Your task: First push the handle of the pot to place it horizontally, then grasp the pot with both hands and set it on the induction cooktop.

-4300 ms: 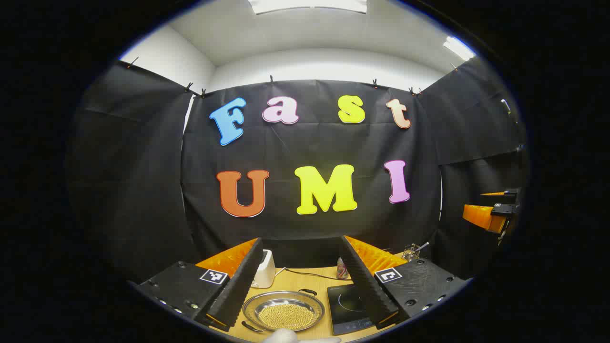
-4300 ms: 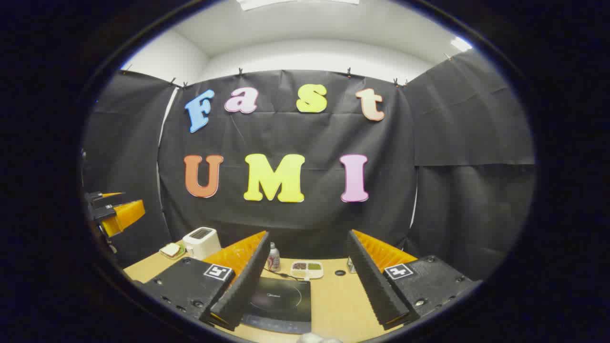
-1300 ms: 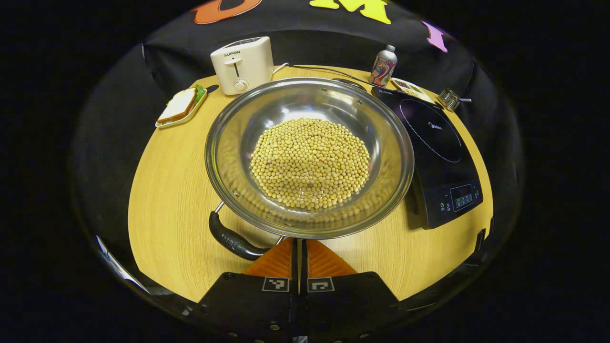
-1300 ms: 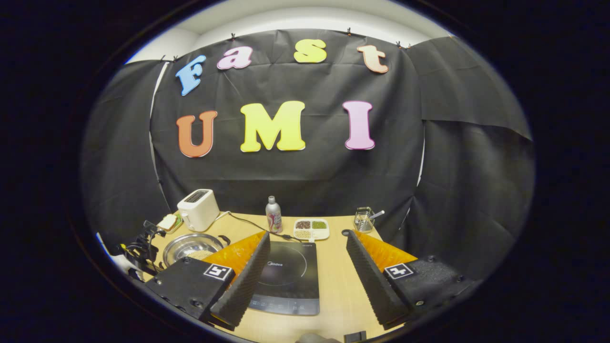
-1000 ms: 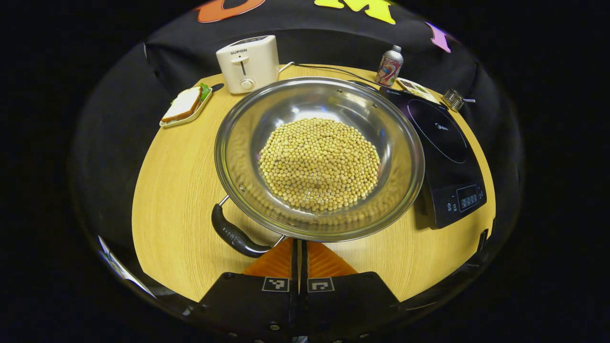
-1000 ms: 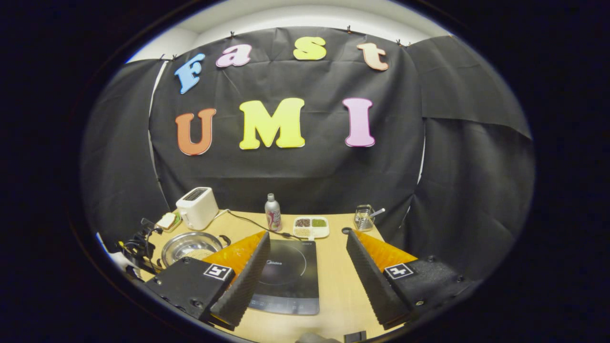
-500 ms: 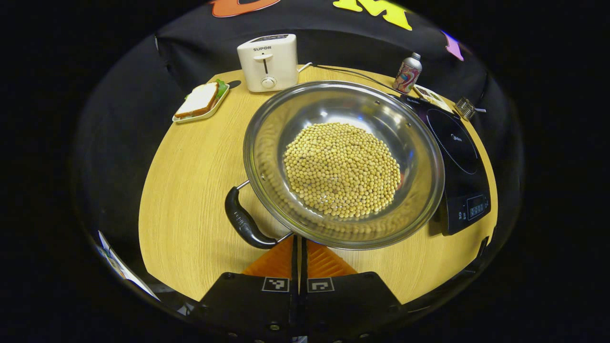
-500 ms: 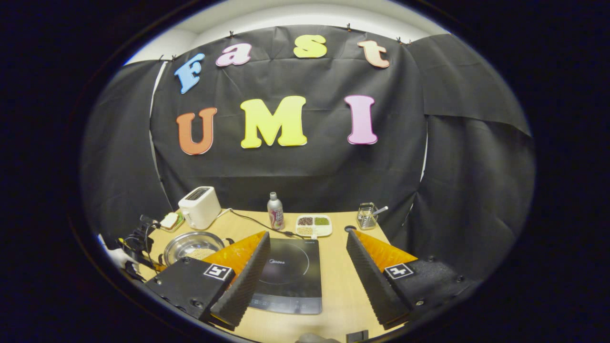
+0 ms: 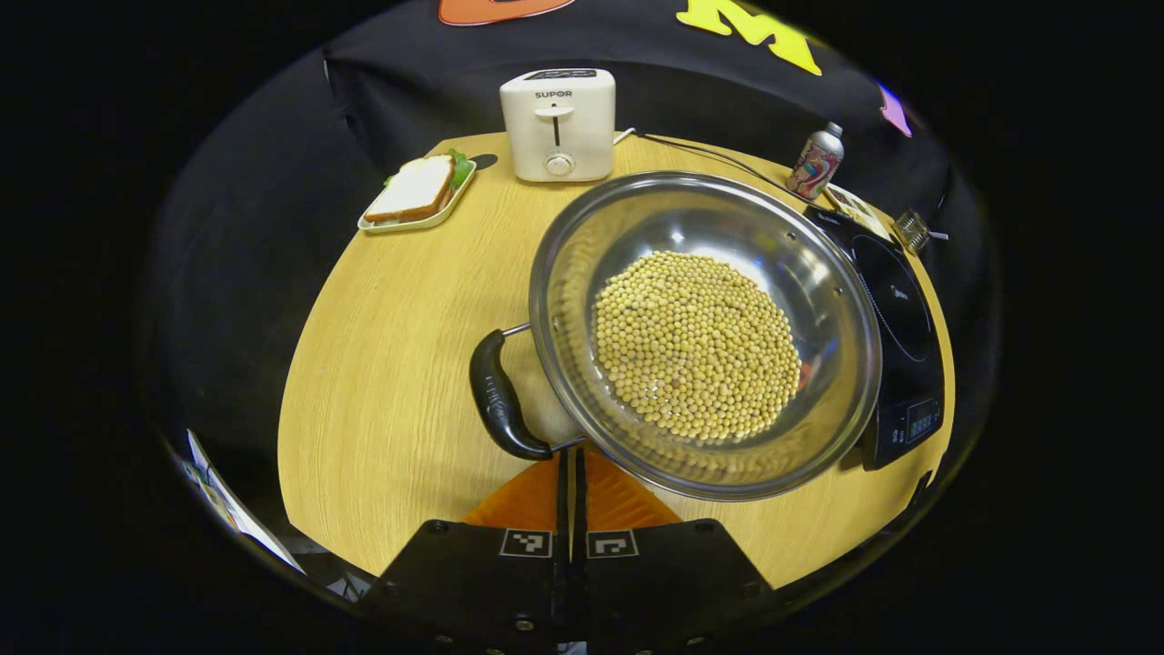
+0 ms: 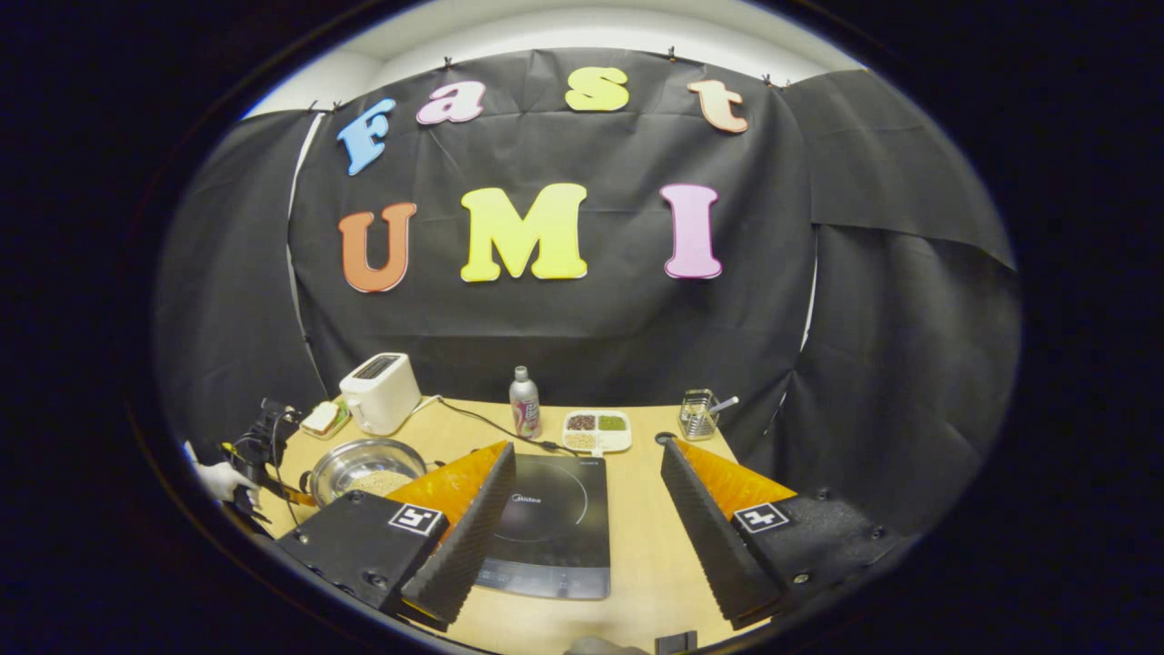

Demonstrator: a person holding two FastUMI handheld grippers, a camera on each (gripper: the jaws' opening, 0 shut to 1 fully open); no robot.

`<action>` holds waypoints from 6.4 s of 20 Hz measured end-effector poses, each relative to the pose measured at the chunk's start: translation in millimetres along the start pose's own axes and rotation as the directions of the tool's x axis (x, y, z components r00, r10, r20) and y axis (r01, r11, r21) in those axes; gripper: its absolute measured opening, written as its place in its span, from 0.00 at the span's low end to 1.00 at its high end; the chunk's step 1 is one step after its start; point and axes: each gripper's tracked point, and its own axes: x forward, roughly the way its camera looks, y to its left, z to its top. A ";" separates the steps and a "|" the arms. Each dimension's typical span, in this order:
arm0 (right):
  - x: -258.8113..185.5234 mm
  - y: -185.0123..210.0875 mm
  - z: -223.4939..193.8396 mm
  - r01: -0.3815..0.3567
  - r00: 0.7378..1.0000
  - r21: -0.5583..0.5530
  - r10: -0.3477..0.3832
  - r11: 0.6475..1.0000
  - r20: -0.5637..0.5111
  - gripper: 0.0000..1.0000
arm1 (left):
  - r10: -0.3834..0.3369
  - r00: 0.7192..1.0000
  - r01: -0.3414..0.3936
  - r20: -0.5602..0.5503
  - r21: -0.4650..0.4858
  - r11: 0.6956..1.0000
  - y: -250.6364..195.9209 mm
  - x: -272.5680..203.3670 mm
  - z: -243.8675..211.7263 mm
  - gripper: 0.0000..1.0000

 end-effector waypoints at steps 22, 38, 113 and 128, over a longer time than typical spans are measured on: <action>-6.3 18.3 2.0 -0.008 1.000 -0.020 0.007 1.000 -0.016 1.00 | 0.001 0.999 0.000 0.041 -0.025 1.000 31.3 19.4 48.5 0.00; 2.5 42.3 -22.6 -0.024 0.997 -0.021 0.023 0.999 -0.075 1.00 | 0.078 0.992 -0.073 0.095 -0.064 0.995 61.6 15.1 57.1 0.00; 218.1 230.4 -163.8 -0.133 0.727 -0.006 0.093 0.991 -0.681 0.52 | 0.024 0.994 -0.032 0.106 0.077 0.997 -5.8 -23.8 124.2 0.58; 170.8 100.0 -141.4 0.039 0.789 0.003 -0.029 0.999 -0.614 0.52 | -0.087 0.984 0.057 0.154 0.190 0.980 -135.6 -35.9 117.6 0.58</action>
